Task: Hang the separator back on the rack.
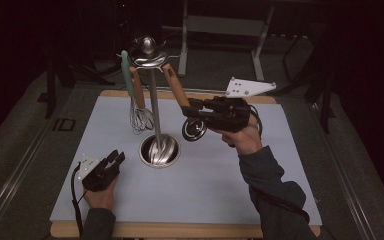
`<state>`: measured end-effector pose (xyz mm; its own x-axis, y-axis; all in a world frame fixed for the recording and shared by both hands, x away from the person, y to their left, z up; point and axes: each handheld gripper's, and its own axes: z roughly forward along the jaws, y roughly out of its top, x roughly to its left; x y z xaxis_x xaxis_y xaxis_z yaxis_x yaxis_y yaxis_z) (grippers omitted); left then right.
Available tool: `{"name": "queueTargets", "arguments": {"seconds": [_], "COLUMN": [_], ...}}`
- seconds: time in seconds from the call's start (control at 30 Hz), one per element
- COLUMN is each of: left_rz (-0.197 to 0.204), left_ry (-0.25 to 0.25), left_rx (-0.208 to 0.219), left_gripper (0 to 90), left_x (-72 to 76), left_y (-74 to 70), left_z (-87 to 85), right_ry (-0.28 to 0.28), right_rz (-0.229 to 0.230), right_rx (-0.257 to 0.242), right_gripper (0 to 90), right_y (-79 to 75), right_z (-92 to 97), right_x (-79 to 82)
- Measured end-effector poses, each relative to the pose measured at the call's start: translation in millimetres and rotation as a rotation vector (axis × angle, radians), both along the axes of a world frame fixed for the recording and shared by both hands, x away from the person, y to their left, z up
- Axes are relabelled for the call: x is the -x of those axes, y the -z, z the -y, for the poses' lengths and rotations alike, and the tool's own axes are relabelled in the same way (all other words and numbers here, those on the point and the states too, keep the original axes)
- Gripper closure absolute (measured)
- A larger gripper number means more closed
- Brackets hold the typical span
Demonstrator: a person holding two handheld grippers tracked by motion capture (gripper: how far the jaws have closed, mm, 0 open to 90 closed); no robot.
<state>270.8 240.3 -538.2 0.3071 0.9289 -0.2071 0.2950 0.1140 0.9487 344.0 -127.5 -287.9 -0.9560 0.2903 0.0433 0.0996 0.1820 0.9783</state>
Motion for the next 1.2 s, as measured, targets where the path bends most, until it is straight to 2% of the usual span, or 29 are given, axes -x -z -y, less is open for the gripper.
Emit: {"name": "queueTargets", "arguments": {"seconds": [0.3, 0.7, 1.2], "left_rz": [-0.001, 0.000, 0.000], "left_ry": [0.000, 0.000, 0.000], "left_rx": [0.001, 0.000, 0.004], "left_gripper": [68.0, 68.0, 67.9], "left_x": [0.2, 0.3, 0.5], "left_y": [-0.1, -0.2, -0.3], "left_z": [-0.4, -0.4, -0.9], "right_ry": [0.014, 0.041, 0.037], "right_rz": [0.004, -0.007, -0.044], "right_rx": [0.019, 0.042, 0.077], "right_gripper": [70.6, 70.6, 69.4], "right_y": [0.3, 6.4, 17.0], "right_z": [-11.5, -16.5, -28.9], "right_x": [-3.4, -9.9, -18.2]}}
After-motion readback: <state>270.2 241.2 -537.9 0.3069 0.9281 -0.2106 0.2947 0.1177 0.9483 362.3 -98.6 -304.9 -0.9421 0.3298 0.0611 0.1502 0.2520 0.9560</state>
